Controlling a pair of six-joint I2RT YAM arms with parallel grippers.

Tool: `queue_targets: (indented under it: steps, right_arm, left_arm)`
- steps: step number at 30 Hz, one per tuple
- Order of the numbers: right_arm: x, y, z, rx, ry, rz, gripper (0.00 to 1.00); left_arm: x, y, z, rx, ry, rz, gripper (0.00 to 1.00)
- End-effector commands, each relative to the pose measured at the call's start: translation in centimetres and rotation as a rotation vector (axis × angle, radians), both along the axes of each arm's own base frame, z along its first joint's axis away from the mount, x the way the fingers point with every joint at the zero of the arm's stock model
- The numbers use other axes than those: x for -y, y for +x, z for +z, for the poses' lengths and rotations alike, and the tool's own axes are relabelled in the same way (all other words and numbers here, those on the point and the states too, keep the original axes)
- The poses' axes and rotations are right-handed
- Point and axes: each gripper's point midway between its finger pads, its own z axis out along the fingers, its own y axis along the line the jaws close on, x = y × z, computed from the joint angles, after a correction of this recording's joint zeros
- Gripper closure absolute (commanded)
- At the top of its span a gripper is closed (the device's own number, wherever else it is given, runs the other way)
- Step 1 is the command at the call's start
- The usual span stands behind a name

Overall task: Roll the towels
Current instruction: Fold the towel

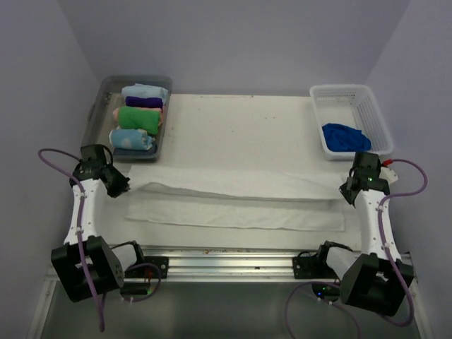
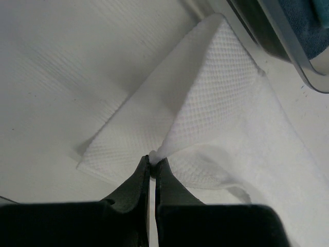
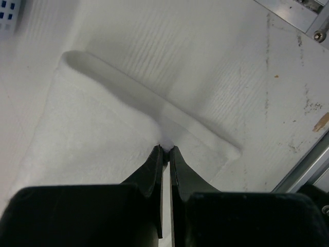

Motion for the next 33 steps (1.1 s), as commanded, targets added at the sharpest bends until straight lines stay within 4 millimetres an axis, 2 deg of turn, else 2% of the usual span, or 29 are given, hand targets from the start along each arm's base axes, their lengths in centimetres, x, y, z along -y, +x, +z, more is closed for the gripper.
queue_targets:
  steps: [1,8,15,26,33]
  right_arm:
    - [1.5,-0.7,1.7,0.038,-0.023,-0.056,1.0]
    - [2.2,-2.1,2.5,0.039,-0.035,-0.104,1.0]
    - [1.4,-3.9,2.1,0.029,-0.02,-0.119,1.0]
    - [0.2,-6.3,1.8,0.021,0.018,-0.159,1.0]
    - [0.4,-7.3,2.9,0.039,-0.004,-0.193,1.0]
  left_arm:
    - [-1.4,-0.2,2.3,0.042,0.044,0.01,1.0]
    - [-1.3,-1.5,2.7,0.041,0.043,0.036,1.0]
    - [-0.6,-2.7,0.5,-0.013,0.008,0.044,1.0]
    - [-0.3,-3.2,-0.8,-0.04,-0.012,0.053,1.0]
    - [-0.6,-3.5,-0.5,-0.046,0.002,0.069,1.0]
